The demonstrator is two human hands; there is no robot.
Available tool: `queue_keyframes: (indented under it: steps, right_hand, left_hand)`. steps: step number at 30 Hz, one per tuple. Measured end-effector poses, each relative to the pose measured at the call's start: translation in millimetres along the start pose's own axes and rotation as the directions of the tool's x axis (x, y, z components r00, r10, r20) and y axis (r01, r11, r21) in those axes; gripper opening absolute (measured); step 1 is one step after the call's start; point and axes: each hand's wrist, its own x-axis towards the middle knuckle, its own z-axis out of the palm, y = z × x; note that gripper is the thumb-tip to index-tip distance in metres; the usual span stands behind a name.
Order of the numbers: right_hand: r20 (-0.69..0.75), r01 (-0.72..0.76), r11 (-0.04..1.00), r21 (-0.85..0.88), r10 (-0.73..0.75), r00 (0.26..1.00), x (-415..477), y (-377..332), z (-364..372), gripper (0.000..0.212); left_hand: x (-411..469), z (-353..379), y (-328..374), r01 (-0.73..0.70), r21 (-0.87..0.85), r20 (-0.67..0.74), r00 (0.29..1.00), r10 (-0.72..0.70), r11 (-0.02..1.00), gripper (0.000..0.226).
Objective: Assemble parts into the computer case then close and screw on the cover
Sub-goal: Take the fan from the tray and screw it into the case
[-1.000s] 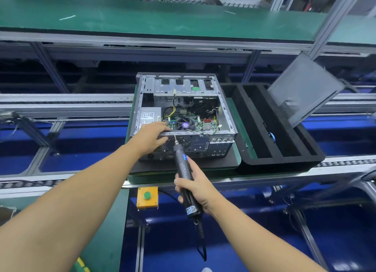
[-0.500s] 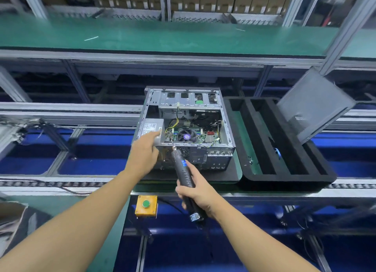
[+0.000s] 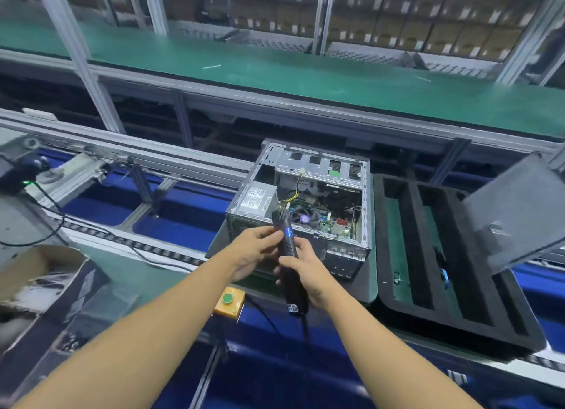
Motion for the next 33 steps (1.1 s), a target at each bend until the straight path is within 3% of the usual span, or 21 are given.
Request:
queue_keyframes:
  steps: [5,8,12,19,25,30,33]
  right_hand:
    - [0.065,0.072,0.934,-0.350,-0.053,0.997,8.4,-5.2,10.0,0.029]
    - [0.098,0.106,0.885,-0.453,-0.068,0.993,17.8,-1.3,29.5,0.021]
    - [0.173,0.096,0.891,-0.444,-0.019,0.985,38.9,13.3,72.8,0.017]
    - [0.296,-0.043,0.876,-0.481,0.208,0.932,83.4,42.1,159.6,0.025]
    - [0.247,-0.125,0.823,-0.554,0.305,0.920,127.2,64.6,210.4,0.026]
    - [0.172,-0.181,0.739,-0.648,0.374,0.911,158.6,101.8,240.6,0.026]
    - [0.153,-0.175,0.635,-0.752,0.427,0.891,174.3,128.4,258.2,0.027]
  left_hand:
    - [-21.4,-17.4,0.2,-0.091,-0.133,-0.153,0.986,0.070,0.987,0.040]
    - [-37.8,-29.6,-2.4,-0.157,-0.207,-0.276,0.956,0.096,0.966,0.044]
    - [-57.5,-56.3,-11.0,-0.194,-0.208,-0.476,0.876,0.074,0.959,0.027]
    - [-90.0,-134.4,-25.9,-0.051,-0.159,-0.622,0.781,-0.060,0.986,0.013]
    - [-90.5,-198.2,-39.9,0.100,-0.102,-0.568,0.811,-0.140,0.990,0.021]
    - [-77.1,-241.1,-73.0,0.220,-0.094,-0.589,0.774,-0.232,0.971,0.017]
    - [-72.4,-267.7,-99.4,0.308,-0.076,-0.609,0.738,-0.289,0.948,0.022]
